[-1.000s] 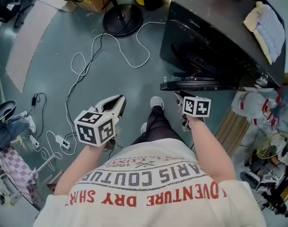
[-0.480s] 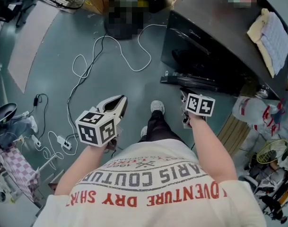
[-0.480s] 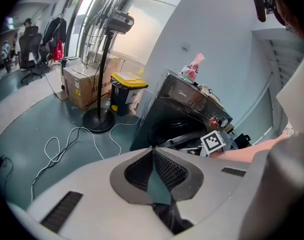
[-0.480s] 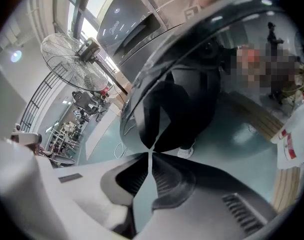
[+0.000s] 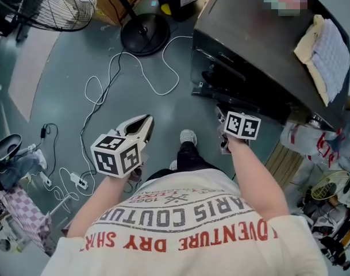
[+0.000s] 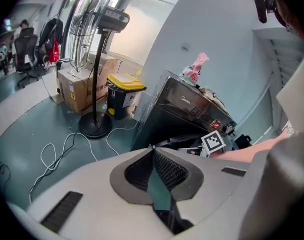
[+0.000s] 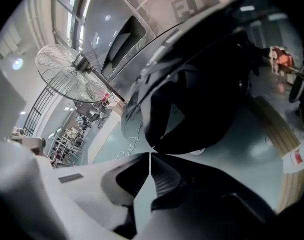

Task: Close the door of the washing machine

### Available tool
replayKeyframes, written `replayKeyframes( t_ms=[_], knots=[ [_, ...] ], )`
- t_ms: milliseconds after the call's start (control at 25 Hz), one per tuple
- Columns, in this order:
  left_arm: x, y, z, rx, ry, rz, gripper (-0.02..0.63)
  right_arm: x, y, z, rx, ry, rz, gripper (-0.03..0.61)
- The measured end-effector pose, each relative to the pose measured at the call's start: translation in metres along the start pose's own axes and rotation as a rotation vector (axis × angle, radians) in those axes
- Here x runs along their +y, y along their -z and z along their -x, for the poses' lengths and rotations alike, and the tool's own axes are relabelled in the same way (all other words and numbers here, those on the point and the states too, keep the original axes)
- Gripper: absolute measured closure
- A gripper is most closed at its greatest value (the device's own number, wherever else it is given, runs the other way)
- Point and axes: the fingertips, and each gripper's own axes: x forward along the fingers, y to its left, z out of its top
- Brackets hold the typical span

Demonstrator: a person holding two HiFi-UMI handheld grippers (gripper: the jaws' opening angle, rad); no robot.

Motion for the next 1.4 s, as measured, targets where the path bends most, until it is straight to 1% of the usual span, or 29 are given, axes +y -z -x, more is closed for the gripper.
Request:
replayKeyframes(
  t_ms=[200,280,440,640,840,960,1040,1240,1320,1400],
  knots=[
    [0.0,-0.018,-0.016,-0.033,0.013,0.004,0.575,-0.008,-0.024,-0.004,-0.021,0.01,0.014,0.555],
    [0.0,-0.022,-0.02,-0.033,0.019,0.003,0.575,-0.011,-0.031,-0.005,-0.03,0.023,0.021,0.555],
    [0.0,-0.026,-0.024,-0.004,0.041,-0.017,0.575,-0.015,-0.038,-0.006,-0.057,0.056,-0.015,0.557],
    [0.012,-0.035,-0.031,0.047,0.069,-0.042,0.575,-0.014,-0.042,-0.007,-0.102,0.103,-0.045,0.557],
    [0.023,-0.047,-0.042,0.096,0.102,-0.098,0.575,-0.02,-0.05,-0.007,-0.182,0.154,-0.15,0.558],
    [0.029,-0.057,-0.048,0.122,0.121,-0.14,0.575,-0.021,-0.051,-0.008,-0.214,0.177,-0.227,0.558],
    [0.032,-0.063,-0.051,0.138,0.137,-0.168,0.575,-0.023,-0.05,-0.007,-0.229,0.183,-0.259,0.558],
    [0.038,-0.081,-0.054,0.154,0.176,-0.246,0.575,-0.025,-0.06,-0.007,-0.238,0.201,-0.246,0.558],
    [0.042,-0.085,-0.056,0.159,0.185,-0.259,0.575,-0.024,-0.061,-0.008,-0.223,0.211,-0.234,0.558],
    [0.046,-0.087,-0.058,0.163,0.193,-0.263,0.575,-0.023,-0.061,-0.009,-0.225,0.213,-0.245,0.558]
  ],
)
